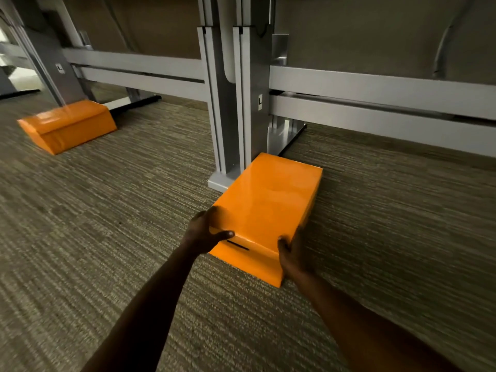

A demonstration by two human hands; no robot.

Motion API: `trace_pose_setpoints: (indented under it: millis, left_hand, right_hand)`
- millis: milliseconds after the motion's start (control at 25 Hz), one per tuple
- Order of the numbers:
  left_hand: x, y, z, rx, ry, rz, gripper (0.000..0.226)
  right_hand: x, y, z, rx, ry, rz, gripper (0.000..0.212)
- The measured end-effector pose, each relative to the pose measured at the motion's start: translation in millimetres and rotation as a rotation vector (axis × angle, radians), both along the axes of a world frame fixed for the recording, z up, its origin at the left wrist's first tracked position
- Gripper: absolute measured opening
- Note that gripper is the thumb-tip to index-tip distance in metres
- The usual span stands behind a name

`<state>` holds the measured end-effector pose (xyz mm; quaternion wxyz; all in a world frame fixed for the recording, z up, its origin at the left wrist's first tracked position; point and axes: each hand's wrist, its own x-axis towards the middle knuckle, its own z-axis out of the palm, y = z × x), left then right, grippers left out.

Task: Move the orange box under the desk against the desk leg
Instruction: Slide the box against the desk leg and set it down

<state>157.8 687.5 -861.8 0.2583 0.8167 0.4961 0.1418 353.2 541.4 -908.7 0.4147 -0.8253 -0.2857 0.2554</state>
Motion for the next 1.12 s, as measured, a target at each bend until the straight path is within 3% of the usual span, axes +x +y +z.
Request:
trace_pose_setpoints:
  millis: [200, 440, 520, 640, 760, 840, 960, 1040, 1120]
  left_hand:
    - [-5, -1, -4, 0.011, -0.023, 0.011, 0.097]
    - [13, 13, 0, 0.054, -0.025, 0.026, 0.086]
    - [26, 18, -4, 0.038, 0.076, 0.025, 0.087]
    - [43, 15, -6, 0.165, 0.201, 0.043, 0.069]
    - [50, -10, -11, 0.42, 0.131, -0.041, 0.029]
    - [43, -28, -19, 0.488, 0.115, -0.087, 0.026]
    - [29, -43, -28, 0.554, 0.121, -0.17, 0.041]
    - [8, -58, 6, 0.523, 0.155, -0.256, 0.061]
    - [9, -56, 1, 0.458, 0.229, -0.271, 0.074]
  right_hand:
    - [-2, 1, 1, -0.03, 0.014, 0.127, 0.13]
    - [10, 14, 8, 0.014, -0.032, 0.15, 0.123]
    - [15, 17, 13, -0.049, -0.092, 0.193, 0.115]
    - [6, 18, 28, -0.288, -0.572, 0.189, 0.093]
    - [-6, 7, 37, -0.217, -1.059, 0.418, 0.064]
    - [-5, -6, 33, -0.162, -1.215, 0.534, 0.062]
    - [-8, -34, 27, -0.229, -1.165, 0.671, 0.077]
    - [-19, -55, 63, -0.254, -1.1, 0.656, 0.084]
    - [-15, -51, 68, -0.29, -1.103, 0.655, 0.088]
